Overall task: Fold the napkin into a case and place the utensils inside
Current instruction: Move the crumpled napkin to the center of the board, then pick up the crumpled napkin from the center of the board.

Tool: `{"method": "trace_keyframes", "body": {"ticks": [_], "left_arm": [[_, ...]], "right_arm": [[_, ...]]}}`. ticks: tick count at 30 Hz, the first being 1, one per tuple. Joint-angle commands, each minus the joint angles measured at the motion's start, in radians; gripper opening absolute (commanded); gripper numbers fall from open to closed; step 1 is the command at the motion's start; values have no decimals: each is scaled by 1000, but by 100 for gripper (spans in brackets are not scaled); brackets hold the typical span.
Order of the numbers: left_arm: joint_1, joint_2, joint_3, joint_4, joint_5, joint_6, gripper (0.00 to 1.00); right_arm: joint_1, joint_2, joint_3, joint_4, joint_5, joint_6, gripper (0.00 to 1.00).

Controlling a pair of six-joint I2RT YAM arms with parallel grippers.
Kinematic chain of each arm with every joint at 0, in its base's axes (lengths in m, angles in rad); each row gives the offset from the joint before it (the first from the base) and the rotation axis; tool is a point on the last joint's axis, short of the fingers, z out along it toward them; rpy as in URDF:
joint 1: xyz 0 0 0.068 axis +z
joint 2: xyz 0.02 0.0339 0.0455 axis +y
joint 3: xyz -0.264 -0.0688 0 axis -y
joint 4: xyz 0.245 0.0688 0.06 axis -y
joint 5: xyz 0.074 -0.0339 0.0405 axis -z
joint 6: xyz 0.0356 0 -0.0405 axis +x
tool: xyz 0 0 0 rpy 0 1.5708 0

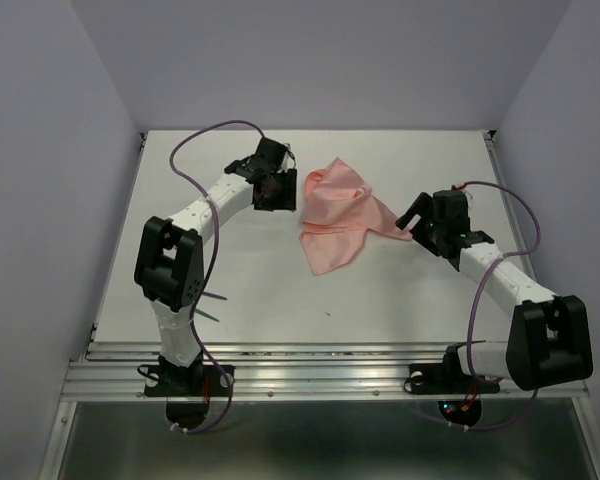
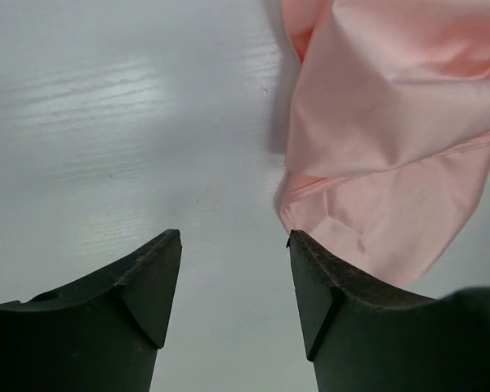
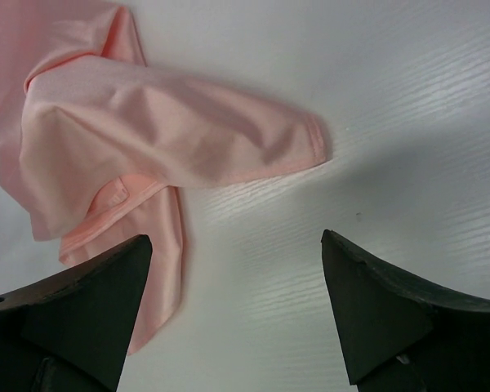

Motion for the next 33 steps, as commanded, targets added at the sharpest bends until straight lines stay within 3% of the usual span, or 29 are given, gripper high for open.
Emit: {"method": "trace_keyframes", "body": {"ticks": [1,3,7,9,12,22,24,29,30,31,32,33], "left_arm": [[-29,-32,-116,90,17,3,68],[-28,-12,-134,121,23,6,70],[-28,41,-121,200,94,9,70],[-28,75,-106,222,111,3,64],[-25,121,-56,225,117,-5,56],[-18,198,-6,242,155,-6,56],[-15,213,-3,253,184,-12,53],[-15,226,-11,280,258,-31,40],[-15,229,-11,284,264,-34,35],[-14,229,-12,287,264,-37,27],[-14,227,-14,291,263,-43,12],[-14,227,-17,296,261,-45,7]], "right_arm": [[-72,22,19,62,-9,-78,87],[-85,57,39,62,-3,-114,80],[-95,175,88,61,-17,-195,79],[-95,217,116,61,-17,-226,79],[-95,287,143,61,-18,-238,78],[-95,366,137,138,-138,-215,67],[-95,373,134,144,-140,-211,61],[-95,366,127,150,-132,-206,44],[-95,364,124,151,-129,-201,36],[-95,363,125,151,-127,-200,34],[-95,358,125,151,-127,-197,24],[-95,356,125,150,-127,-194,20]]}}
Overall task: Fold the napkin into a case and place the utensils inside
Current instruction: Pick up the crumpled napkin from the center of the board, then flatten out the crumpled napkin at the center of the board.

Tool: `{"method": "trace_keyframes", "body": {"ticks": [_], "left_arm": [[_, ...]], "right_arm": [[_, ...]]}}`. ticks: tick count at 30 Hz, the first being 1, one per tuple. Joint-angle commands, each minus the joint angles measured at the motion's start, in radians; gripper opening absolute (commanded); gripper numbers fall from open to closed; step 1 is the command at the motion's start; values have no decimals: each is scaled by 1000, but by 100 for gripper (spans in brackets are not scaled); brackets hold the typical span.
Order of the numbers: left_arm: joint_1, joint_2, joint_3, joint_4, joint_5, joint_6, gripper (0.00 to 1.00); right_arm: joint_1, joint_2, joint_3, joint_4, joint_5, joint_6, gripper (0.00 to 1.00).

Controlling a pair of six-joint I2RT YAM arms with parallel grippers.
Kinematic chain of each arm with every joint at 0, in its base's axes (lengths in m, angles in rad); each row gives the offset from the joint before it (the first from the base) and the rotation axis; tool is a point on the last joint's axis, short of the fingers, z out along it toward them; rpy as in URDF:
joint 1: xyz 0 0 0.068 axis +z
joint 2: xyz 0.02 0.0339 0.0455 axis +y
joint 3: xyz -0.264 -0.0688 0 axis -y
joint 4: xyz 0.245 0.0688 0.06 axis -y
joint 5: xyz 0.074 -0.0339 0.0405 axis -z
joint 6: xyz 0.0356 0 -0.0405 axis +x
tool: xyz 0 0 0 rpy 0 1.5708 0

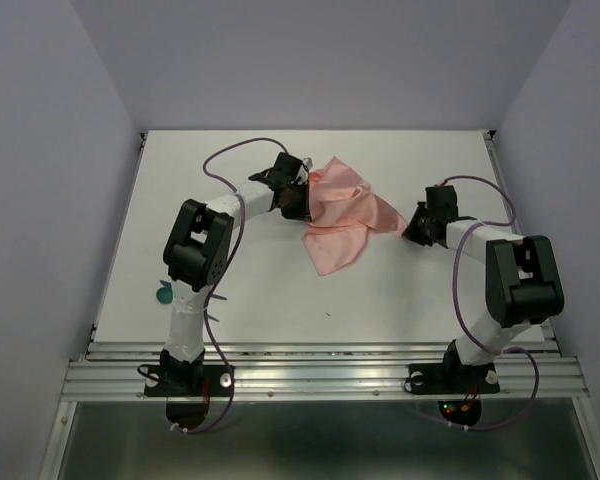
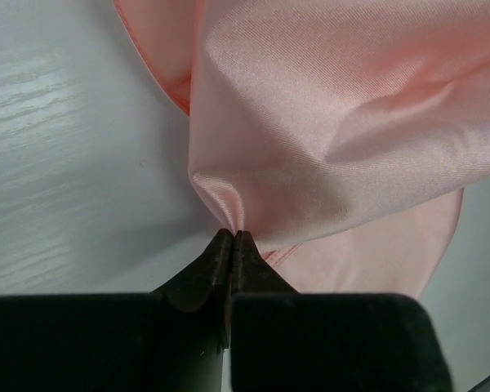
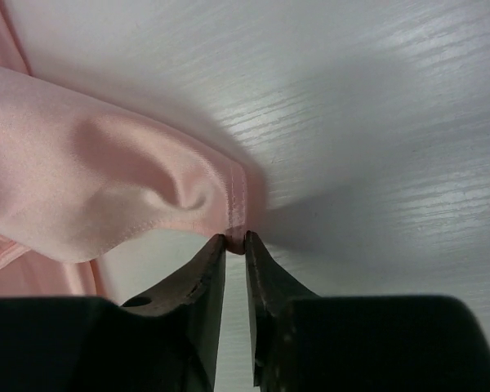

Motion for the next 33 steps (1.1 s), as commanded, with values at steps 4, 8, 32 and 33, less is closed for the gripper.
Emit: {"method": "trace_keyframes", "body": {"ticks": [4,8,32,33], "left_arm": [[12,-22,39,28,20,-16,0],[23,-80,68,2,-12,-10,0],[232,-457,515,87,130,69,0],[232,-485,393,112,159,79,0]], "right_arm": [[0,-25,35,45,-19,26,1],[0,-79,62,42,-60,43,1],[0,-310,721,164,-74,71,1],[0,-365,679,171,-74,72,1]]}}
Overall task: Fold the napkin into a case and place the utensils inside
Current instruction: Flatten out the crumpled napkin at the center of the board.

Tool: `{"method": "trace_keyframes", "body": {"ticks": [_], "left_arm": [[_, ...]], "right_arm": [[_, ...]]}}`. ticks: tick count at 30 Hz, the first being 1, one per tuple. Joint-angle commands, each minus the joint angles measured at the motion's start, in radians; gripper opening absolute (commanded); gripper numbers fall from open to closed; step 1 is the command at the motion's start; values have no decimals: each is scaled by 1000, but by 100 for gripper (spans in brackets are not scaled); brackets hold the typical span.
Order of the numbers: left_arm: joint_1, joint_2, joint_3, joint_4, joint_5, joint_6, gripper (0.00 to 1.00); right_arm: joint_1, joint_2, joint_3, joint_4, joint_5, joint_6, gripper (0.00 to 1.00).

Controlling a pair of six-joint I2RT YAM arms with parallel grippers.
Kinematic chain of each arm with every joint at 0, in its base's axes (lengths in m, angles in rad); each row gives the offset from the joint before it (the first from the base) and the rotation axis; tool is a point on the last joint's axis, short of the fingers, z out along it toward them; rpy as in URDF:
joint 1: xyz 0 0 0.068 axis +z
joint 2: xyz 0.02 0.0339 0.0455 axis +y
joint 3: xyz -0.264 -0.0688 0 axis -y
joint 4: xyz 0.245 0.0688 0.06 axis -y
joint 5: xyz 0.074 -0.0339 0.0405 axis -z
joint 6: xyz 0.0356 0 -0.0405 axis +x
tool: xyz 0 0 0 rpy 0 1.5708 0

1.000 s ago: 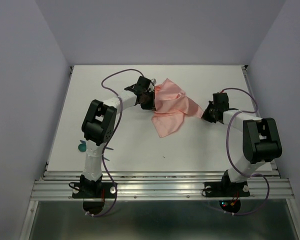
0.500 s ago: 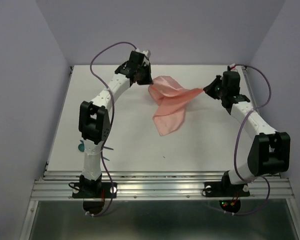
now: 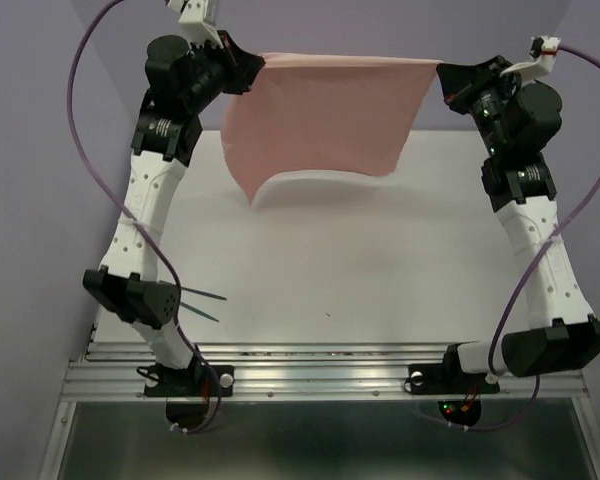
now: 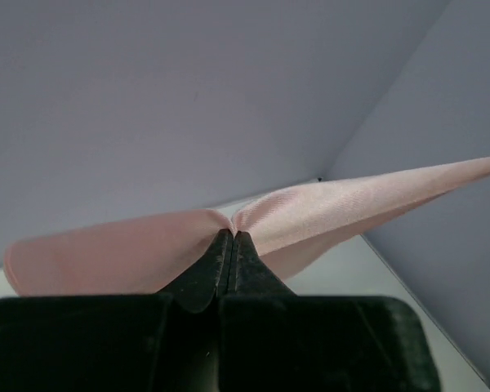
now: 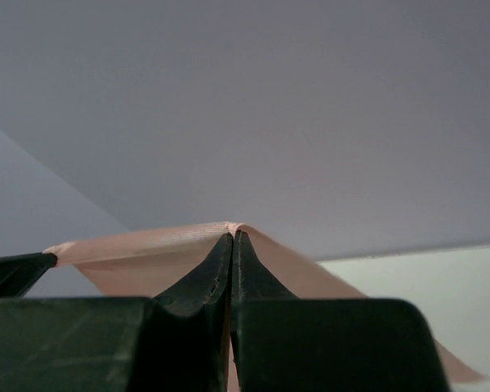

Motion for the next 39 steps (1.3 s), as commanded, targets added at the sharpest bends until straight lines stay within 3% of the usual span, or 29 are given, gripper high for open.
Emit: {"method": "trace_keyframes", "body": {"ticks": [1,7,8,9,11,13,14,17,23,25,29,32,36,39], "left_arm": [[-7,-190,-331,164,85,44,0],[-10,-406,-820,193,142,39,0],[-10,-426,-947,193,148,27,23],[-10,-457,-1056,190,156,7,39],[-10,-480,-1123,166,138,-10,63],[-8,-480,-1140,135,100,-11,64],[-8,-474,-1132,121,55,-10,64],[-8,-433,-1067,72,-49,-4,62],[-8,-304,-961,-81,-236,-74,42],[-8,-272,-980,-115,-293,-111,41],[-8,-236,-1036,-88,-324,-206,42],[-8,-210,-1094,-21,-257,-275,44],[-11,-193,-1180,64,-157,-352,64],[-37,-181,-1215,40,-216,-398,63]], "right_arm": [[-13,-168,-164,86,9,-13,1],[-13,-370,-612,-33,-27,-99,1],[-13,-427,-666,-54,-15,-117,1],[-13,-450,-759,-106,-8,-119,3],[-13,-490,-827,-194,34,-102,9],[-13,-496,-907,-234,77,-85,31],[-13,-498,-925,-246,129,-70,54],[-13,-471,-947,-271,189,-53,57],[-13,-371,-889,-289,202,-39,56],[-13,-359,-880,-279,180,-42,56],[-13,-323,-896,-239,128,-39,55],[-13,-291,-903,-225,104,-22,55],[-13,-276,-901,-214,73,-7,55],[-13,-270,-901,-205,64,-7,55]]}}
